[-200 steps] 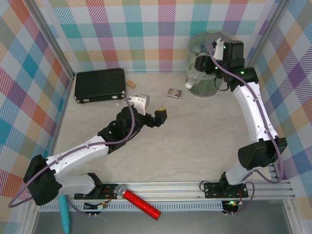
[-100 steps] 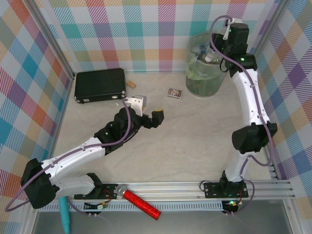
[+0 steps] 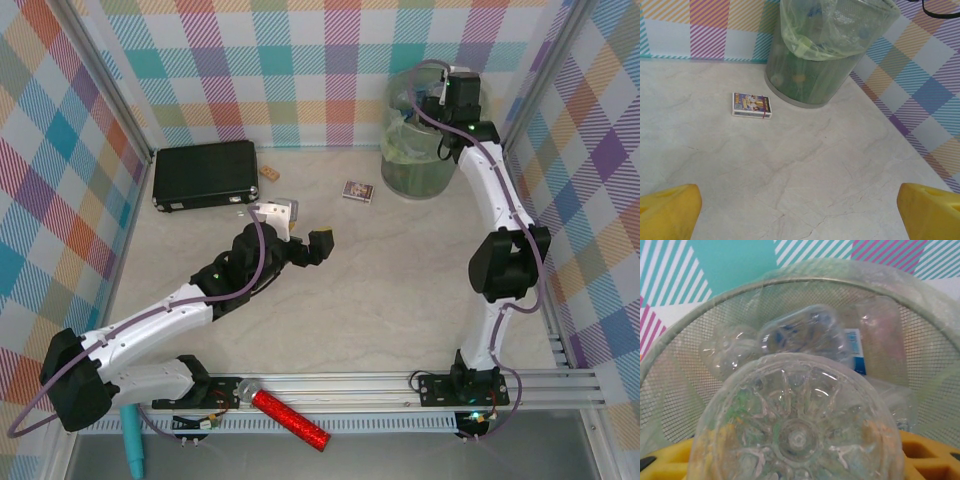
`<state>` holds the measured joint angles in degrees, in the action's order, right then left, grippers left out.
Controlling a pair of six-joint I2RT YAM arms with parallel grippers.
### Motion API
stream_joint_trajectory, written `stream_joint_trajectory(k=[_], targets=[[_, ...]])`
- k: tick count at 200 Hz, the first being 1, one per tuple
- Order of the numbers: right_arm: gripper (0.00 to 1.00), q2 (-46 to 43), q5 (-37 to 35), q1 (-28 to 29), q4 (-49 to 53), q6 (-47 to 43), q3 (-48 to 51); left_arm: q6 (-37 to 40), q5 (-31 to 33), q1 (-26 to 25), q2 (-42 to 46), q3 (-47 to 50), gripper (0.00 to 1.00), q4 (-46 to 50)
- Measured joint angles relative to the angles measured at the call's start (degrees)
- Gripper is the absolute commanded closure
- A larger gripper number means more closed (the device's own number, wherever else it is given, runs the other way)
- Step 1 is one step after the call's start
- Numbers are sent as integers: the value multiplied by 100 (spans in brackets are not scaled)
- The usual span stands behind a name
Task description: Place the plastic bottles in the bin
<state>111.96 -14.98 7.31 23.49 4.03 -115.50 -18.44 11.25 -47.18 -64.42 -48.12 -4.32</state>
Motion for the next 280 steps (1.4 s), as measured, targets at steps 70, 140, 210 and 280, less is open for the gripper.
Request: stream_joint_trajectory(k=[70, 140, 210, 280], targets=[[18, -15, 138, 0, 643, -149, -376, -20, -2, 0, -2, 0, 0, -7], [19, -39, 140, -66, 1008, -236, -1259, -22, -4, 0, -2, 0, 0, -9], [23, 256, 525, -103, 1353, -234, -1353, -22, 0, 7, 0, 72, 0, -2], [21, 575, 632, -98, 1672, -151, -1351, -66, 155, 11, 70, 107, 0, 240]])
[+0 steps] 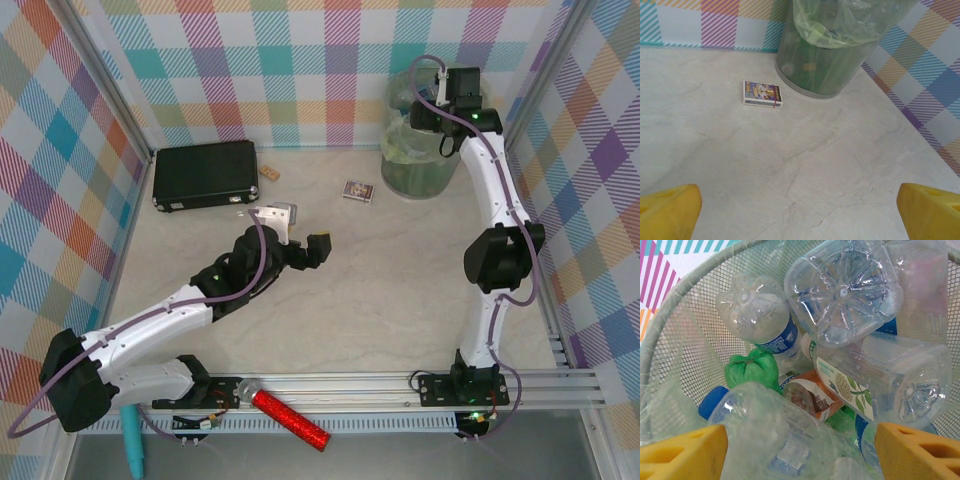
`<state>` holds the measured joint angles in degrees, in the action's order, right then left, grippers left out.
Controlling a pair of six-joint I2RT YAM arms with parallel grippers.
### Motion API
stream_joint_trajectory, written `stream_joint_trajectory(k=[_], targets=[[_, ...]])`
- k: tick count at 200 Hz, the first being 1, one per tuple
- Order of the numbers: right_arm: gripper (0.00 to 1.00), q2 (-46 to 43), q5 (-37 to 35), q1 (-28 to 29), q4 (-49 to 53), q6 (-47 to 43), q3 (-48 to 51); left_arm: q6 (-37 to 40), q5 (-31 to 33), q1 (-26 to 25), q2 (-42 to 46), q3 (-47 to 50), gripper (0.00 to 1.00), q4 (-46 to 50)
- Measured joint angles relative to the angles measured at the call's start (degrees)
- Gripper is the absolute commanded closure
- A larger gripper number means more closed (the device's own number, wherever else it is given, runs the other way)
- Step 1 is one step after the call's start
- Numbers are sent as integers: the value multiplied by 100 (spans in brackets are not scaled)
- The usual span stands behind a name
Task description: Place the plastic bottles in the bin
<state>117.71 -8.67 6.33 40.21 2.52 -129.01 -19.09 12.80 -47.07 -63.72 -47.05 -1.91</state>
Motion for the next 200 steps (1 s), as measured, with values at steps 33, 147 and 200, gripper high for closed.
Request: stream_joint_trajectory(k=[33, 147, 200], targets=[[16, -343, 2, 2, -24, 26, 275, -107, 236, 0, 98, 0, 0, 168], [1, -5031, -13, 50, -1864, 793, 6155, 295, 2649, 883, -98, -737, 1, 1685], [1, -5860, -643, 83, -3075, 988, 8883, 564, 2393, 2470, -533, -789, 0, 2299]])
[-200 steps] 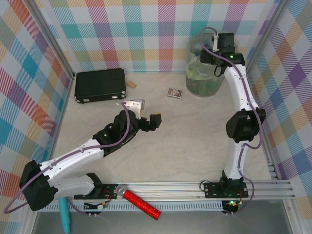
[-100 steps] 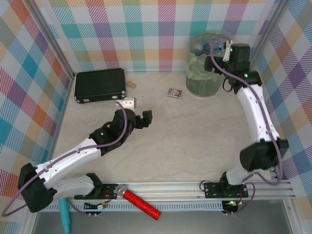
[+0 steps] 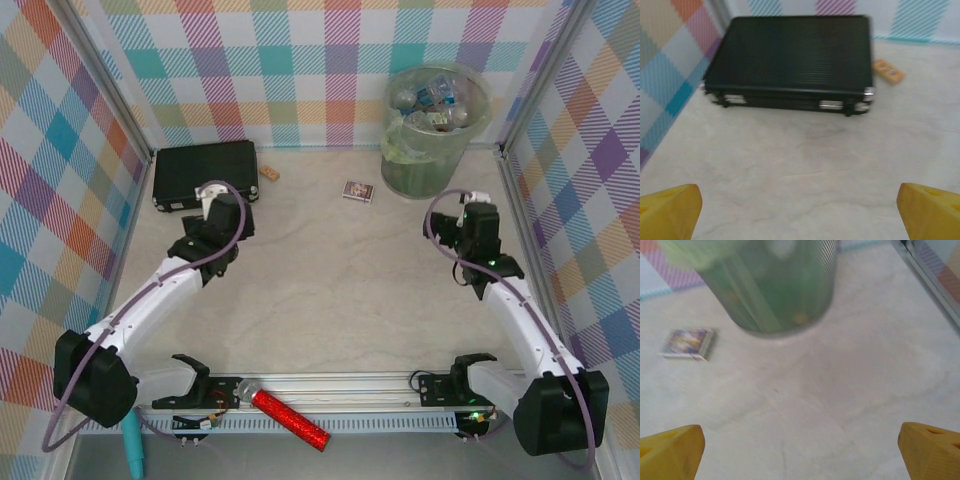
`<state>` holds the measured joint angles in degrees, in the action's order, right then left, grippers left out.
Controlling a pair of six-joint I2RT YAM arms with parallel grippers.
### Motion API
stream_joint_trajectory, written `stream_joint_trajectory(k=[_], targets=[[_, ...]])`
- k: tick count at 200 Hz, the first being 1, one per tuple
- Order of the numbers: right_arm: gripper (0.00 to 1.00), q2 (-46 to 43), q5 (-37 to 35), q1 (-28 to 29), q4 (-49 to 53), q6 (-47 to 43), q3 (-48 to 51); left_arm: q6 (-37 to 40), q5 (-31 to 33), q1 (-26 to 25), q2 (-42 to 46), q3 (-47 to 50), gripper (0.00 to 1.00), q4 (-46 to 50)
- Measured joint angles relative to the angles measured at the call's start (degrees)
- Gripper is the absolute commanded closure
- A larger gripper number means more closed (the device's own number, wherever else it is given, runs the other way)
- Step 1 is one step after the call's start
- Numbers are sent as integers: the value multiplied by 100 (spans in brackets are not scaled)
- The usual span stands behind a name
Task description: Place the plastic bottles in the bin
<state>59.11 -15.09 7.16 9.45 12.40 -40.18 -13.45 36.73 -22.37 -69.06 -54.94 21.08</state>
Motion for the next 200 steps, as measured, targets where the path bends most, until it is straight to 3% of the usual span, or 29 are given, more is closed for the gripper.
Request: stream_joint_trajectory(k=[34, 79, 143, 200], targets=[[1, 468, -407, 0, -931, -61, 866, 212, -444, 1084, -94, 341, 0, -232], [1, 1659, -577, 17, -2398, -516, 1217, 415, -887, 1777, -999, 1143, 0, -1287], [1, 2339, -352, 31, -4750, -1150, 1683, 883, -1849, 1882, -1239, 2339, 1, -4157], [1, 2752, 179, -232, -6035, -1207, 2083, 1187, -2264, 1801, -2022, 3224, 0, -6360]])
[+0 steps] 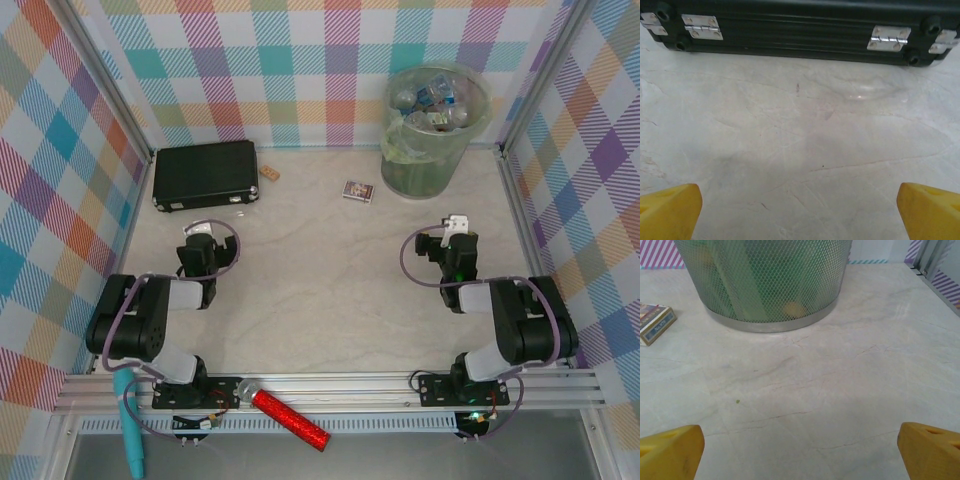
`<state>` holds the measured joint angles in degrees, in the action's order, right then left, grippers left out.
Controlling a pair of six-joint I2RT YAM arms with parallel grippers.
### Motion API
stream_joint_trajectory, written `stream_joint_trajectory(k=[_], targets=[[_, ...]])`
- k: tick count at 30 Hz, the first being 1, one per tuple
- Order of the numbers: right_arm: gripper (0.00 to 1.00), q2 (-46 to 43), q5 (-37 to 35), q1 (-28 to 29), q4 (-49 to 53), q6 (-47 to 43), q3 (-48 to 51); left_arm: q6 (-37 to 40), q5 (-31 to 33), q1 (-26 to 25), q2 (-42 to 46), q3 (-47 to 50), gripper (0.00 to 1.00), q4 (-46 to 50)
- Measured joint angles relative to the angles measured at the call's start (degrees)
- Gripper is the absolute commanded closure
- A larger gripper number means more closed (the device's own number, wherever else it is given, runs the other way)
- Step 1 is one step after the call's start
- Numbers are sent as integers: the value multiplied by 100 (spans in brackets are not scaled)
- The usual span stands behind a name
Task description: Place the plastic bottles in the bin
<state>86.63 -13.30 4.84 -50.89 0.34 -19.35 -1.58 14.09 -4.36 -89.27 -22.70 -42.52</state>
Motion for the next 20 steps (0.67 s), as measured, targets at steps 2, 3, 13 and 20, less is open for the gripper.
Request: stream_joint_trajectory(k=[2, 3, 13, 20], targets=[[1, 85, 94, -37, -35, 0, 39, 79, -48, -57, -105, 50, 1, -133], [1, 107, 101, -39, -48, 0, 37, 105, -66, -83, -114, 48, 0, -168], [1, 114, 184, -120, 101, 52, -170, 168, -105, -92, -114, 37, 1, -463], [1, 114, 195, -127, 105, 68, -170, 190, -114, -92, -116, 37, 1, -461]])
